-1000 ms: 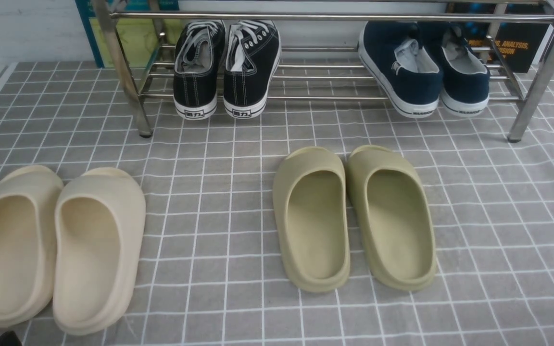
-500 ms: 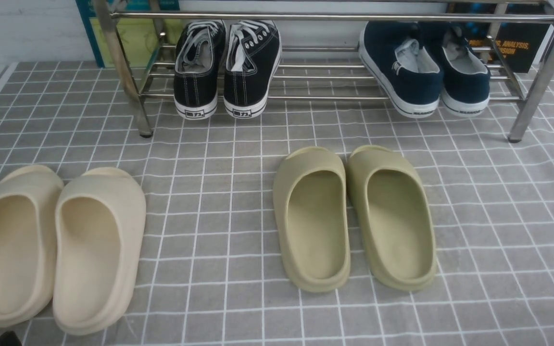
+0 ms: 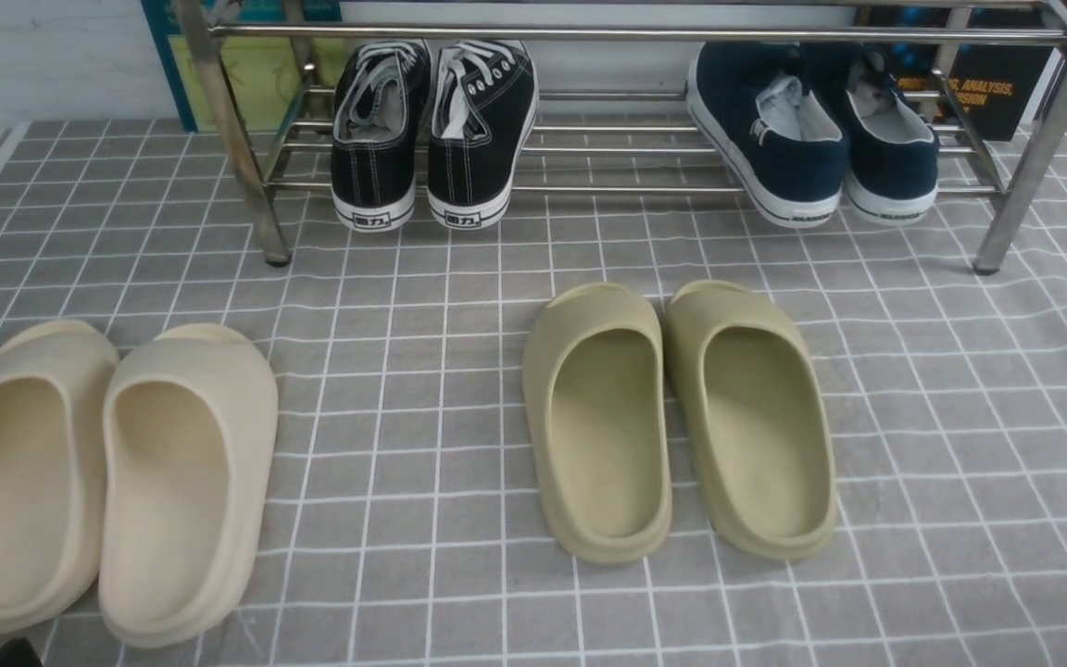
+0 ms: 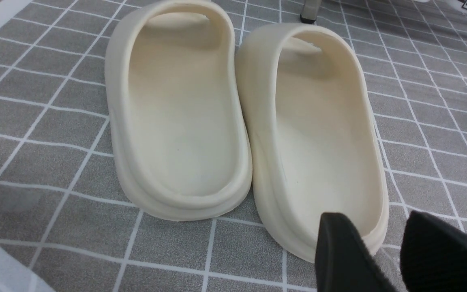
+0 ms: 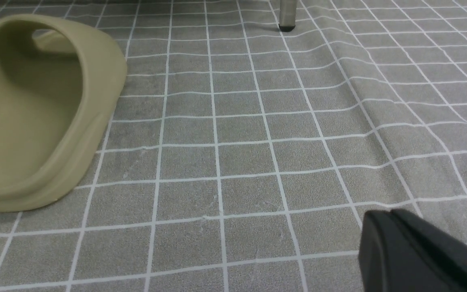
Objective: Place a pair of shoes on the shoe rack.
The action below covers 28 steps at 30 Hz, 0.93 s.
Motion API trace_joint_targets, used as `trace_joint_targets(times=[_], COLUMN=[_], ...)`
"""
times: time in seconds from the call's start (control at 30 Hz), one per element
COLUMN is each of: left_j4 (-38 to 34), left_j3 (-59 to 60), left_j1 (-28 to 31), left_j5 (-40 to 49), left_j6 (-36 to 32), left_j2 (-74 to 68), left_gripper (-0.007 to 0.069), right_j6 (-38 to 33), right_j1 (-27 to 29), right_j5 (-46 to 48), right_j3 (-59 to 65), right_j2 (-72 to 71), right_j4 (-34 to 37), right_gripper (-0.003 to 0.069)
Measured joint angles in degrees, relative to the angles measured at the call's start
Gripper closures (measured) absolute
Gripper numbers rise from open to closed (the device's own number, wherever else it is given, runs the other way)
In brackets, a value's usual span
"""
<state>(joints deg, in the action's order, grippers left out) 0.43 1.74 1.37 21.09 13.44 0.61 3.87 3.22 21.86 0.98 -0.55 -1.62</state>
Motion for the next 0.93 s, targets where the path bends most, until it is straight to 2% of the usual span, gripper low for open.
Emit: trace_joint_targets(times=[0.93], left_j4=[0.1], left_j3=[0.0], left_j1=[0.0], left_j5=[0.0], left_j6=[0.0], left_j2=[0.0], left_gripper=[0.0386], right_j6=[0.2], right_j1=[0.0], right_j5=[0.0], right_j3=[0.0], right_j2=[0.0], right_j4=[0.0], right_gripper=[0.0616])
